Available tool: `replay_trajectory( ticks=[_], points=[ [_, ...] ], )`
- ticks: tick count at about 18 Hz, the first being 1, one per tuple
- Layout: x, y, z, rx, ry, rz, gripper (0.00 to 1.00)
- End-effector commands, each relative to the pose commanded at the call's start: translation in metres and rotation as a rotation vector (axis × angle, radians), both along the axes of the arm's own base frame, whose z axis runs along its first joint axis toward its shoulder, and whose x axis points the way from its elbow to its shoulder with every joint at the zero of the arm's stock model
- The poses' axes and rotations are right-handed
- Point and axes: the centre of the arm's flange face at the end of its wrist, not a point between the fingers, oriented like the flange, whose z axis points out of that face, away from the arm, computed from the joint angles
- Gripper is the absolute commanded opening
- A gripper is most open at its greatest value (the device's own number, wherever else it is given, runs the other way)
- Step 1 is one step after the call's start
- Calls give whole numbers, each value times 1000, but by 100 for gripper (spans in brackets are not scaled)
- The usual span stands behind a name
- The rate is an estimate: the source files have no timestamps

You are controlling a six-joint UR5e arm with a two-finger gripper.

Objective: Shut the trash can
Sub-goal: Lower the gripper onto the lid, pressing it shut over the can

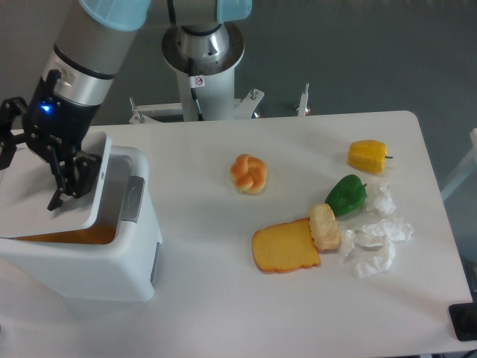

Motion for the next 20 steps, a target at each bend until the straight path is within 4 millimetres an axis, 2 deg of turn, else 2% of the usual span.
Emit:
replay_trajectory(
  ticks=[7,10,20],
  points=[
    [-5,-2,0,1,10,1,100],
    [-15,-7,-6,-8,6,19,100],
    [-12,-13,-11,-20,-2,20,100]
  ],
)
